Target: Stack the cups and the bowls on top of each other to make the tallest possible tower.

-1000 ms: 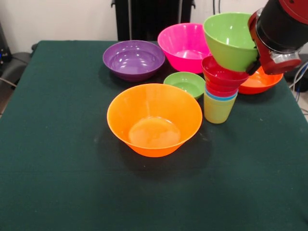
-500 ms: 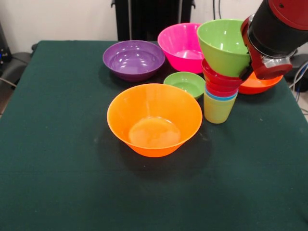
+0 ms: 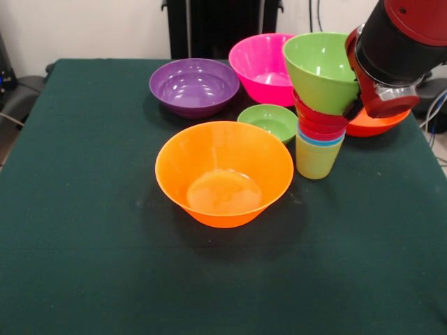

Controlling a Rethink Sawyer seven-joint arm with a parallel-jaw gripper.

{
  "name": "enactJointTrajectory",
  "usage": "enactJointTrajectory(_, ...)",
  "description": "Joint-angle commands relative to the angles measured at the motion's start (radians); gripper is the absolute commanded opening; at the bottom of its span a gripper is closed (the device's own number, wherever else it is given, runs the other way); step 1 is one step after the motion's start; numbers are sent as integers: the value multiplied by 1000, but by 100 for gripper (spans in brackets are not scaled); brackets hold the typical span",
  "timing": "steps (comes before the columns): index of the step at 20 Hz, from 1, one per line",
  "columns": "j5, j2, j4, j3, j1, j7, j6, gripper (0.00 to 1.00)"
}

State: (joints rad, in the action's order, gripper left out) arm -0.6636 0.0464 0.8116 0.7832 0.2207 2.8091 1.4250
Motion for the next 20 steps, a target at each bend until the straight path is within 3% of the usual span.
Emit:
enactJointTrajectory(1,32,-5,61,-122,-8,105,-53,0)
enactJointTrajectory(20,38,-16,37,-111,-6,111,-44,0)
